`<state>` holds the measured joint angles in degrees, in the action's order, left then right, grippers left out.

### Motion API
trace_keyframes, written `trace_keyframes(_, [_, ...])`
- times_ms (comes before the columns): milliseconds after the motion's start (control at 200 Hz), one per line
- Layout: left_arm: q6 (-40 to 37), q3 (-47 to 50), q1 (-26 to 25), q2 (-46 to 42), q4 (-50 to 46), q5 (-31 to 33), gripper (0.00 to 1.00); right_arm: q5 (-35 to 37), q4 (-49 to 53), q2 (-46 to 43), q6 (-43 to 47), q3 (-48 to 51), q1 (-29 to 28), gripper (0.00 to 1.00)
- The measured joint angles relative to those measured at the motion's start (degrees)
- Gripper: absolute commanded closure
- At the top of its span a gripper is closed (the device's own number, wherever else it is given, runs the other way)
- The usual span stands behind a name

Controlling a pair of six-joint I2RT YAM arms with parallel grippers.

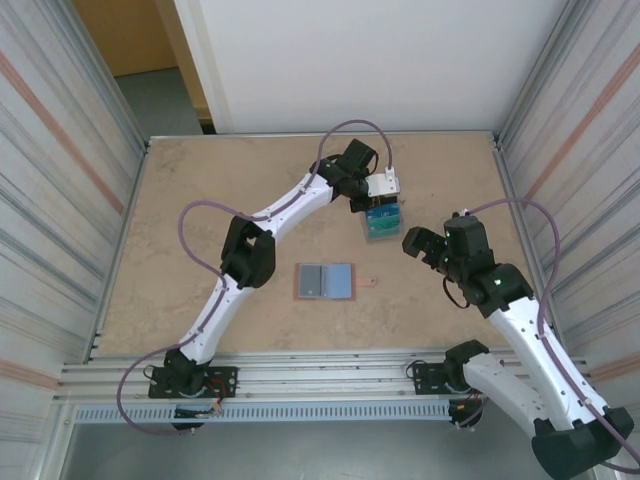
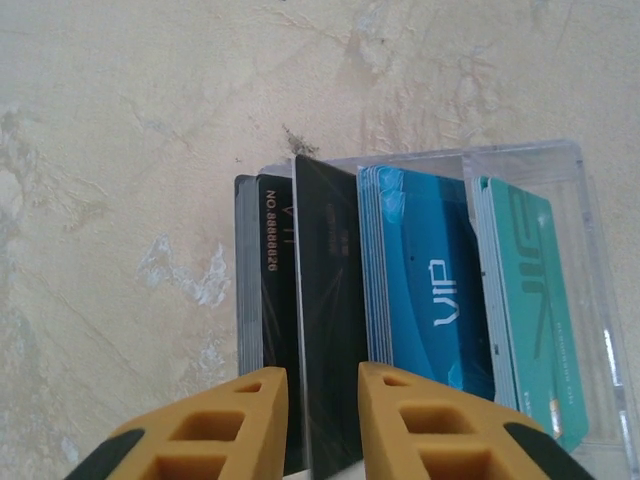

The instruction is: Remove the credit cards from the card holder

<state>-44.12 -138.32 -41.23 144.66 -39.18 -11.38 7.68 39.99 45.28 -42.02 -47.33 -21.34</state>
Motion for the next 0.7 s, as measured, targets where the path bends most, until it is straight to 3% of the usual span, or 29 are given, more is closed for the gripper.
trace_keyframes(336, [0.6,0.2,-0.1,-0.1,0.2,0.1,0.70,-1.0,-0.8,1.9,0.2,0.0,0.2,0.01])
trace_keyframes(486, [2.1,5.7,-0.4,-3.4,2.1,0.8,0.57,-4.2,-2.4,5.2,0.8,0.0,2.8,0.01])
trace_keyframes(702, [6.6,20.6,-0.6,-15.9,6.8,3.0,0.35,-11.1,-6.8,8.0,2.4,0.5,9.9,0.01])
